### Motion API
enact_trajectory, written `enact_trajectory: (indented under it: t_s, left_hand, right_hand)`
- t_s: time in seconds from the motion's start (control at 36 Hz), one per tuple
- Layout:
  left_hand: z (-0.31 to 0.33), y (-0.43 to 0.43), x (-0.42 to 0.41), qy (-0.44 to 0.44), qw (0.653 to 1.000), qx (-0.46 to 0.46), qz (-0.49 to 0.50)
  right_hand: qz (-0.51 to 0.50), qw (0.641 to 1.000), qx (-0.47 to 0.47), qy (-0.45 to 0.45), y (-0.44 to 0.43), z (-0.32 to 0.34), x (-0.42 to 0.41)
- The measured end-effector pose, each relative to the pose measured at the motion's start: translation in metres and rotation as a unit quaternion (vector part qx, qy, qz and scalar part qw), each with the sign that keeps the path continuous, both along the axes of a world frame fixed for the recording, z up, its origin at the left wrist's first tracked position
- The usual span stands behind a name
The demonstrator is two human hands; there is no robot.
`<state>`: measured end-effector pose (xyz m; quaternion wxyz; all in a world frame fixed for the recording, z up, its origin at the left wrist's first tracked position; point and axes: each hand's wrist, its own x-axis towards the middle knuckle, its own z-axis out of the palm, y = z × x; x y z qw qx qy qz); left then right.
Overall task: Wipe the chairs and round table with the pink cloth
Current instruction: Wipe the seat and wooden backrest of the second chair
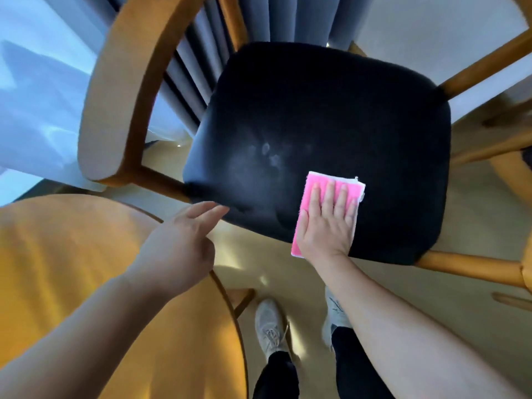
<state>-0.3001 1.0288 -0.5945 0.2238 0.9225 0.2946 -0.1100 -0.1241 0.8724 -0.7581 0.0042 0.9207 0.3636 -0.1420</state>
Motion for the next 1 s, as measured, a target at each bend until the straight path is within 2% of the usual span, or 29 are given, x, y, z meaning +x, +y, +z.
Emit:
enact_trajectory:
  t_s: [0.25, 0.33, 0.61, 0.83, 1.0]
  left_hand:
    - [0.015, 0.017, -0.026, -0.038, 0.999, 0.012, 0.034]
    - [0.014, 0.020, -0.030, -0.040, 0.998, 0.015, 0.042]
    - [0.007, 0.024, -0.026, -0.034, 0.996, 0.029, 0.078]
    - [0.009, 0.018, -0.012, -0.043, 0.995, 0.047, 0.074]
    - [0.025, 0.007, -0.006, -0.045, 0.995, 0.038, 0.075]
  right_hand:
    - [0.212, 0.977, 0.008, -0.004, 0.101, 0.004, -0.034]
    - [0.248, 0.969, 0.006, -0.001, 0.130, 0.004, -0.032]
    - [0.276, 0.961, -0.006, -0.017, 0.144, 0.009, -0.004]
    - [0.159, 0.987, -0.028, -0.019, 0.097, 0.010, 0.071]
    - [0.150, 0.987, -0.055, 0.004, 0.058, 0.023, 0.093]
